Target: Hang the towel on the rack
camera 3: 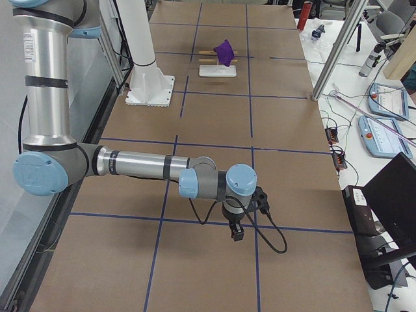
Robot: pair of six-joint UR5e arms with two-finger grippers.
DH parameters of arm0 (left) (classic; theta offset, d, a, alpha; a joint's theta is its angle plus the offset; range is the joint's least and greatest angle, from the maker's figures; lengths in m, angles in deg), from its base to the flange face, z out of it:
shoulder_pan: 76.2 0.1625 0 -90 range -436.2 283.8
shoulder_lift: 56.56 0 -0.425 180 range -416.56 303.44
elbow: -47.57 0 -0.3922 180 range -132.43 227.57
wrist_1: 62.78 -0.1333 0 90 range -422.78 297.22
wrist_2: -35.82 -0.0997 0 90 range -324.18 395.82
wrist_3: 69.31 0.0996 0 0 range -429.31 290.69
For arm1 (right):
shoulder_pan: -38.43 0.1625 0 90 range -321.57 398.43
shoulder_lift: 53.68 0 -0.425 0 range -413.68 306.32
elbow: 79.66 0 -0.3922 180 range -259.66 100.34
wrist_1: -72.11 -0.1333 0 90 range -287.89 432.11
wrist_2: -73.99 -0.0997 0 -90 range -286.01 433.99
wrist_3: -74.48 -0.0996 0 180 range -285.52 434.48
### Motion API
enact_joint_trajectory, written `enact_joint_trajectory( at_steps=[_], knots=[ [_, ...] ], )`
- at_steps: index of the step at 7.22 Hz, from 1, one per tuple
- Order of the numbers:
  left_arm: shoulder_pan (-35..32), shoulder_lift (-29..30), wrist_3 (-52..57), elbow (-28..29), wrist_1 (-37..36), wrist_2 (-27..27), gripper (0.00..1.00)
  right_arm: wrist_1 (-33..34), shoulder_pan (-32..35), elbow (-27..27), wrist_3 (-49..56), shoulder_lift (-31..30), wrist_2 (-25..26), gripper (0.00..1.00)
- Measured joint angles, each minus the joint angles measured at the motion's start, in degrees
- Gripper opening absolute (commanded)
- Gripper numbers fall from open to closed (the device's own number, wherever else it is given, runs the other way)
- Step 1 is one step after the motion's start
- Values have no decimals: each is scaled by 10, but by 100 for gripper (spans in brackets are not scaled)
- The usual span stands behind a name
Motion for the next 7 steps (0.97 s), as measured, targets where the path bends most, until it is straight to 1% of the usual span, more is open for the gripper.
enact_joint_trajectory(
  at_steps=[1,2,3,7],
  knots=[
    [0,0,-1,-4,-31,37,100,29,1,4,3,15,-1,100],
    [0,-1,-1,-4,-47,67,100,50,3,13,4,25,-2,100],
    [0,-6,0,-4,-50,81,100,59,4,24,2,26,-3,100],
    [2,-18,3,-10,-48,88,100,68,3,66,-9,17,-6,100]
  ],
)
